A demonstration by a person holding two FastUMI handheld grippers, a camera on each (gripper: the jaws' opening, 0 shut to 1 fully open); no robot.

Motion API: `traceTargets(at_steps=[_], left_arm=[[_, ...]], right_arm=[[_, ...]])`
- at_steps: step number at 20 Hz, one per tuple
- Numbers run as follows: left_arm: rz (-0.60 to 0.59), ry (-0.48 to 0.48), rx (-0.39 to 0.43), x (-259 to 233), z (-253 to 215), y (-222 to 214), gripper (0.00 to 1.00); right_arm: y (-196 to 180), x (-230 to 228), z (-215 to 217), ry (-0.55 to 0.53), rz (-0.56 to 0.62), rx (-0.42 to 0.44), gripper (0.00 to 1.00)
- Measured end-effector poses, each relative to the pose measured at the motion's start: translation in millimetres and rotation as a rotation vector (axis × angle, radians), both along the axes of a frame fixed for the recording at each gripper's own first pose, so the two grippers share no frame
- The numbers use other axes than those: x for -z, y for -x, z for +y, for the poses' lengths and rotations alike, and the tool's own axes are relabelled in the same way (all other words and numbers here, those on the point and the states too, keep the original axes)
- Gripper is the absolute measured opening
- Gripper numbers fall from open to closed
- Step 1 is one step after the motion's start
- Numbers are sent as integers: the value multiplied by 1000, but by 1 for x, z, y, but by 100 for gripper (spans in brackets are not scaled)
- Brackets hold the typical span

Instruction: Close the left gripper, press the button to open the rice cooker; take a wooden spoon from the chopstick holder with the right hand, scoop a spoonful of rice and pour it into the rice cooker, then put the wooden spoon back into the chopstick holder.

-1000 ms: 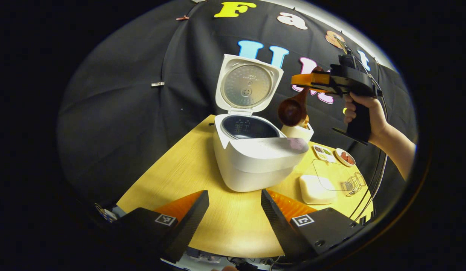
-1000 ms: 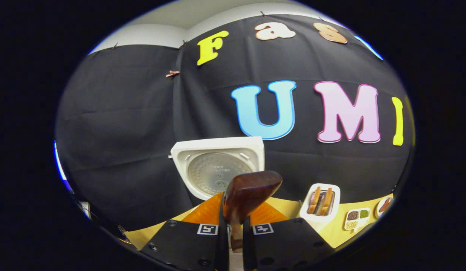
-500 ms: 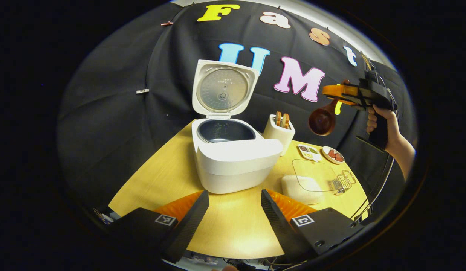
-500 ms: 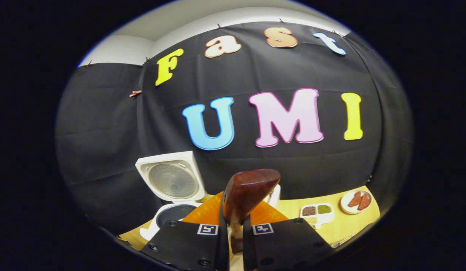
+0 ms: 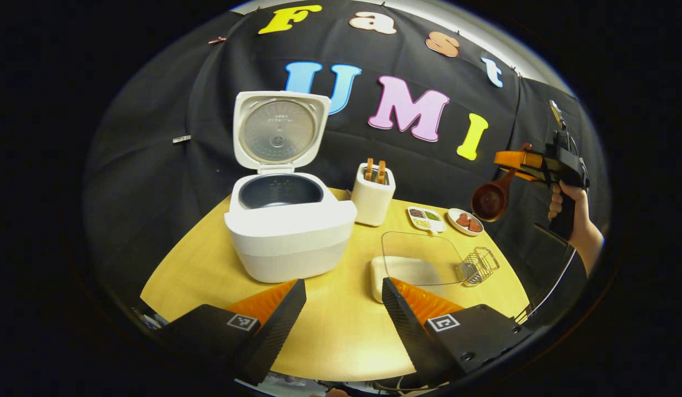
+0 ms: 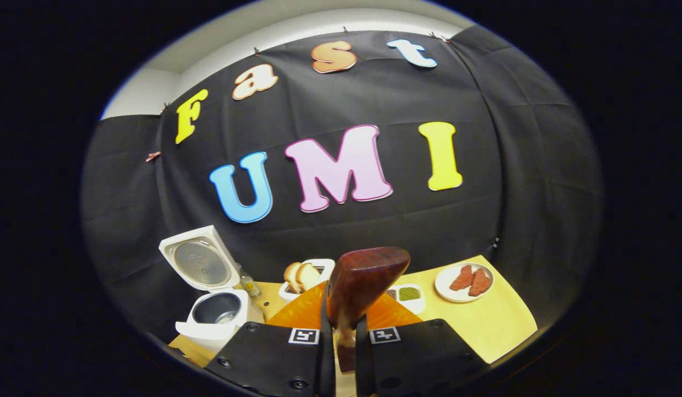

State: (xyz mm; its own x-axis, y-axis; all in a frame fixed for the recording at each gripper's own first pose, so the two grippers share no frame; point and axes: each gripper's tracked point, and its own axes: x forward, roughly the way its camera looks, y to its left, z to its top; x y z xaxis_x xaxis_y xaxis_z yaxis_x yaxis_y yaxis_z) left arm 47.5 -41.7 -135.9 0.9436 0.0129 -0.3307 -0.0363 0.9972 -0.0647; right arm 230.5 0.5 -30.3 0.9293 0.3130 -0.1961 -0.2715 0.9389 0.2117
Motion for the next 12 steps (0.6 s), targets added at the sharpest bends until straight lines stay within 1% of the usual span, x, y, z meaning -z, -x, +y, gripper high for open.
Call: traceTargets(at_steps=[3, 4, 6, 9, 11, 12], left_arm=[[-1, -17, 16, -6, -25, -8, 96], [0, -22, 17, -7, -31, -10, 96], [7, -25, 12, -8, -41, -14, 96], [15, 22, -24, -12, -50, -17, 96], [14, 32, -60, -15, -51, -17, 96], [13, 28, -77, -16, -51, -17, 96]], right_arm=[[-9, 16, -47, -26, 38, 65, 18], [-12, 17, -55, -46, 53, 87, 18], [-16, 34, -79, -85, 94, 125, 18], [-19, 65, -113, -135, 168, 182, 18], [-19, 88, -129, -161, 222, 208, 18], [-19, 101, -133, -174, 249, 213, 14]])
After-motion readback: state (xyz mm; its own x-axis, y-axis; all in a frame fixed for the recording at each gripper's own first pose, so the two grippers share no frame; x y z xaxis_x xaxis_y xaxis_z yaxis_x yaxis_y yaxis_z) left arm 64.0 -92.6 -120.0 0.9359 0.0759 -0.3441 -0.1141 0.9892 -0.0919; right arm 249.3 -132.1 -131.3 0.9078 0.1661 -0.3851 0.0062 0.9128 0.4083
